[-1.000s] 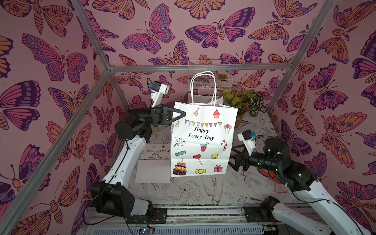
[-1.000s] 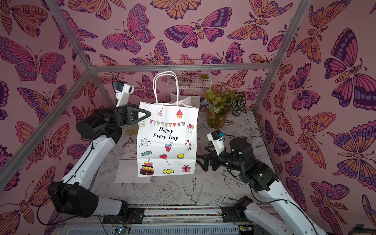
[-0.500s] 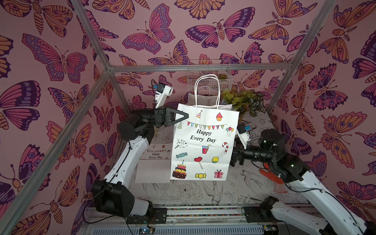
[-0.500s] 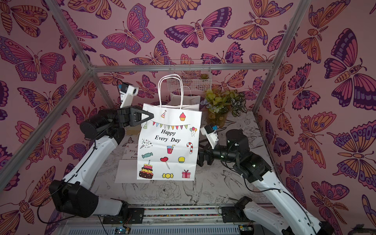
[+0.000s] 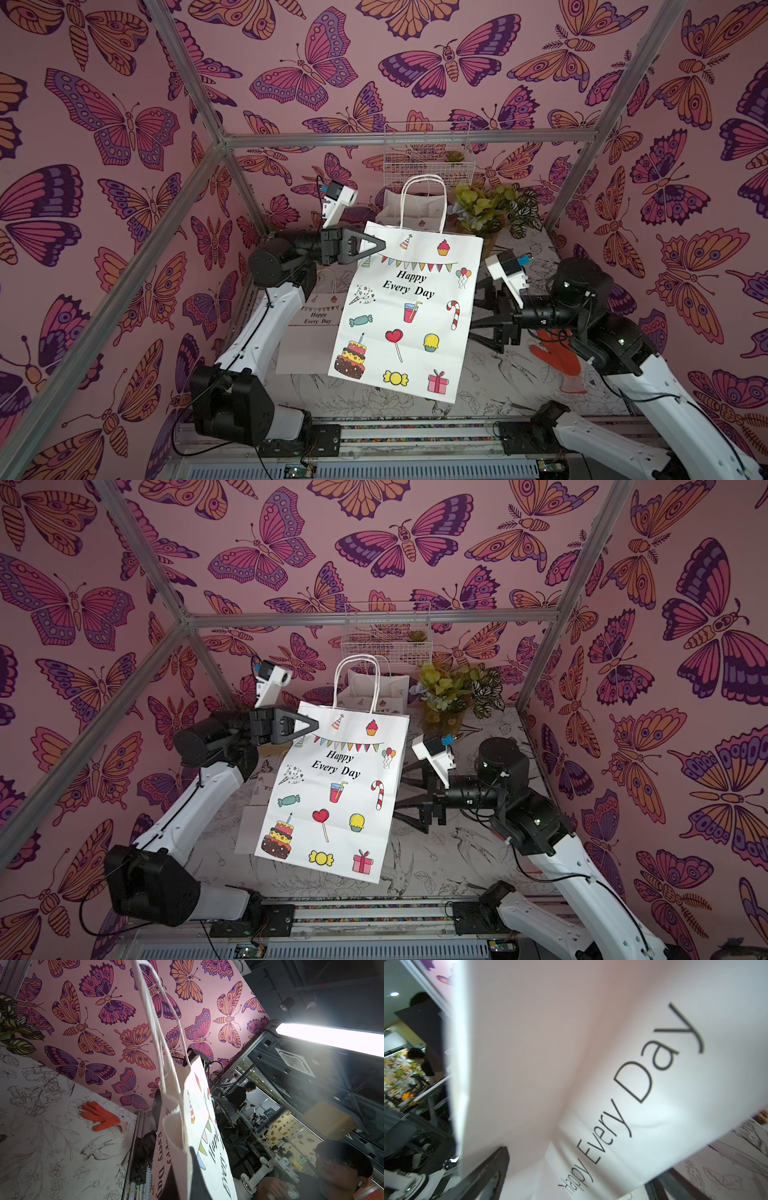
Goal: Put away the paper bag
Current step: Press the paper bag.
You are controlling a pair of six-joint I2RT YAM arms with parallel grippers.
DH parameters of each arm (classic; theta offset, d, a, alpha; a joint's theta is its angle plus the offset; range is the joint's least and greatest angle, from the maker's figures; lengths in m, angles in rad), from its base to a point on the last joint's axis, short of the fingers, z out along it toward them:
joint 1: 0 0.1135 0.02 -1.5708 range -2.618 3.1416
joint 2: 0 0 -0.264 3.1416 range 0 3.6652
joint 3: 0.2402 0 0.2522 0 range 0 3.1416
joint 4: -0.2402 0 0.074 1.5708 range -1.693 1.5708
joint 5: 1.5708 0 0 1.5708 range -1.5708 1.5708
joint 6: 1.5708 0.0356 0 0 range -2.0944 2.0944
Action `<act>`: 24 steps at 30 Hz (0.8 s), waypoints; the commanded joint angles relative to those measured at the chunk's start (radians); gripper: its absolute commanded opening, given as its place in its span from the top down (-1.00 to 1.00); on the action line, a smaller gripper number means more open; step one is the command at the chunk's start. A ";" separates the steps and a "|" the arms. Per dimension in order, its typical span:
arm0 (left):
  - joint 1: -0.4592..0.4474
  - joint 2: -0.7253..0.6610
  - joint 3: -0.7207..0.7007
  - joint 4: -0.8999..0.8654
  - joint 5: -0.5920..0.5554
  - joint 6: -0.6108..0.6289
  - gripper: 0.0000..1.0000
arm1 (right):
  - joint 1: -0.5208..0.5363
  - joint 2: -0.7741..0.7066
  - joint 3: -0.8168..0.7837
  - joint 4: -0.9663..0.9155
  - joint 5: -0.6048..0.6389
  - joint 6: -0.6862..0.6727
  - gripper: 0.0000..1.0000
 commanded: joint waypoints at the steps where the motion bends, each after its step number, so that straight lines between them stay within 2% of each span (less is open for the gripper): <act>1: 0.005 -0.047 -0.007 0.025 0.040 0.027 1.00 | -0.015 0.015 0.037 0.058 -0.181 0.006 -0.98; 6: 0.005 -0.078 -0.034 0.012 0.066 0.045 1.00 | -0.068 0.045 0.033 0.219 -0.265 0.157 -0.99; 9: 0.007 -0.108 -0.067 -0.073 0.077 0.125 1.00 | -0.093 0.053 0.013 0.378 -0.292 0.284 -0.98; 12: 0.009 -0.183 -0.102 -0.311 0.082 0.333 1.00 | -0.094 0.070 0.027 0.464 -0.298 0.358 -0.98; 15: 0.010 -0.254 -0.103 -0.704 0.077 0.655 1.00 | -0.094 0.088 0.046 0.520 -0.287 0.411 -0.99; 17: 0.010 -0.280 -0.088 -0.876 0.064 0.794 1.00 | -0.093 0.098 0.054 0.539 -0.265 0.433 -0.98; 20: 0.018 -0.286 -0.084 -0.894 0.046 0.810 1.00 | -0.093 0.105 0.039 0.618 -0.258 0.501 -0.97; 24: 0.048 -0.290 -0.100 -0.894 0.026 0.817 1.00 | -0.092 0.091 0.025 0.557 -0.273 0.458 -0.98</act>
